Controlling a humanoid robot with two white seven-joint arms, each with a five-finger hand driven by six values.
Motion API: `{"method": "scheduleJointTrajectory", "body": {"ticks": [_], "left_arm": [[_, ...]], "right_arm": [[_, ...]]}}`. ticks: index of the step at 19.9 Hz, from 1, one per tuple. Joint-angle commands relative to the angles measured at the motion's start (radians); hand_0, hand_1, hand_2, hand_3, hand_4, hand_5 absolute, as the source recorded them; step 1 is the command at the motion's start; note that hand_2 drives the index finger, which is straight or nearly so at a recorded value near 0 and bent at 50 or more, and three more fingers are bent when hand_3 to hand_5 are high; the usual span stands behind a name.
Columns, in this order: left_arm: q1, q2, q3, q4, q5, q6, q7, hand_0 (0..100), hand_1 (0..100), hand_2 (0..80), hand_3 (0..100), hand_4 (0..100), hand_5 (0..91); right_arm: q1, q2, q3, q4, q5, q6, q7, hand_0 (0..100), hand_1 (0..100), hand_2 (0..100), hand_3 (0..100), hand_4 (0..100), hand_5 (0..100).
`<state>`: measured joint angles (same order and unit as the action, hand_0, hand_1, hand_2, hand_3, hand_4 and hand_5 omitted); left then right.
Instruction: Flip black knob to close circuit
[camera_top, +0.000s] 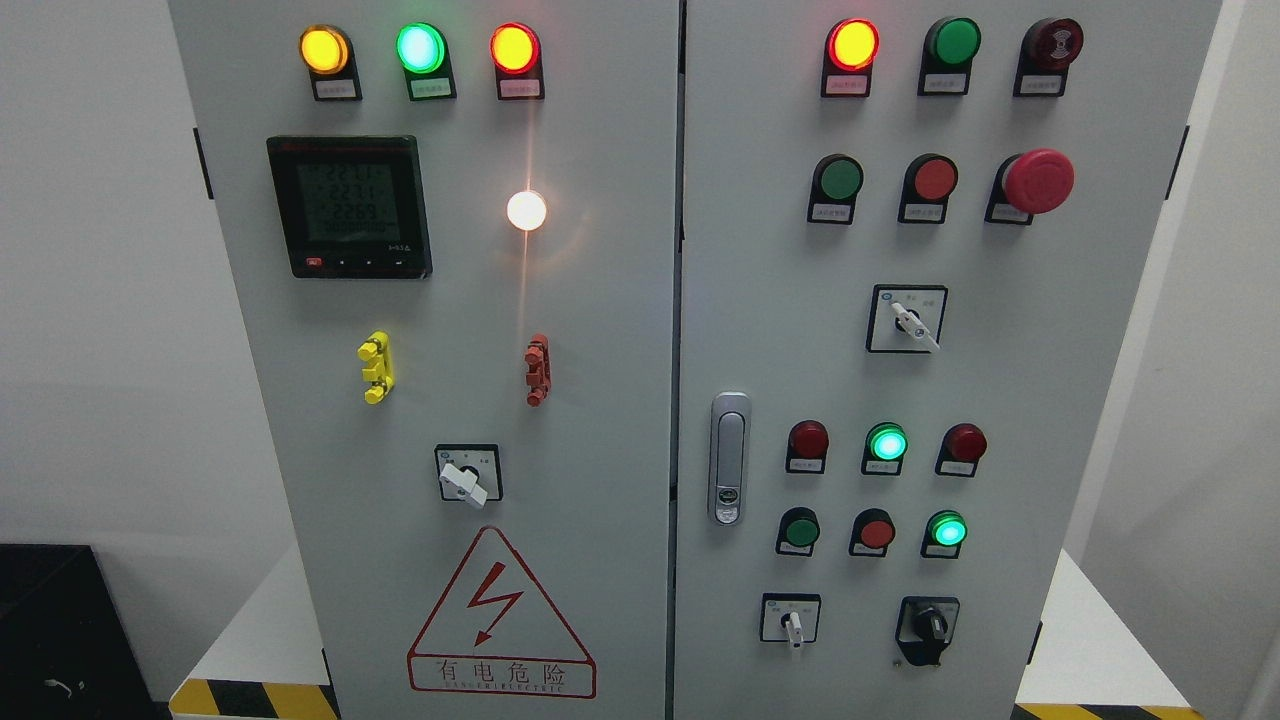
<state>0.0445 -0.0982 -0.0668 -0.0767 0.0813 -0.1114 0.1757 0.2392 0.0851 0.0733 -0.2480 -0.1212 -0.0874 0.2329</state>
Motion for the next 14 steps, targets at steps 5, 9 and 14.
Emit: {"method": "scheduleJointTrajectory", "body": {"ticks": [5, 9, 14], "left_arm": [[0.0, 0.0, 0.001, 0.0, 0.0, -0.001, -0.001, 12, 56, 0.0, 0, 0, 0.0], [0.0, 0.0, 0.001, 0.0, 0.0, -0.001, 0.001, 12, 56, 0.0, 0, 0, 0.0], [0.0, 0.0, -0.001, 0.0, 0.0, -0.001, -0.001, 12, 56, 0.0, 0, 0, 0.0]], "right_arm": [[0.0, 0.004, 0.005, 0.023, 0.0, -0.005, -0.003, 0, 17, 0, 0, 0, 0], [0.003, 0.005, 0.042, 0.013, 0.026, -0.044, -0.032, 0, 18, 0, 3, 0, 0], [0.006, -0.014, 0.068, -0.089, 0.202, -0.098, -0.196, 0, 18, 17, 25, 21, 0]]}}
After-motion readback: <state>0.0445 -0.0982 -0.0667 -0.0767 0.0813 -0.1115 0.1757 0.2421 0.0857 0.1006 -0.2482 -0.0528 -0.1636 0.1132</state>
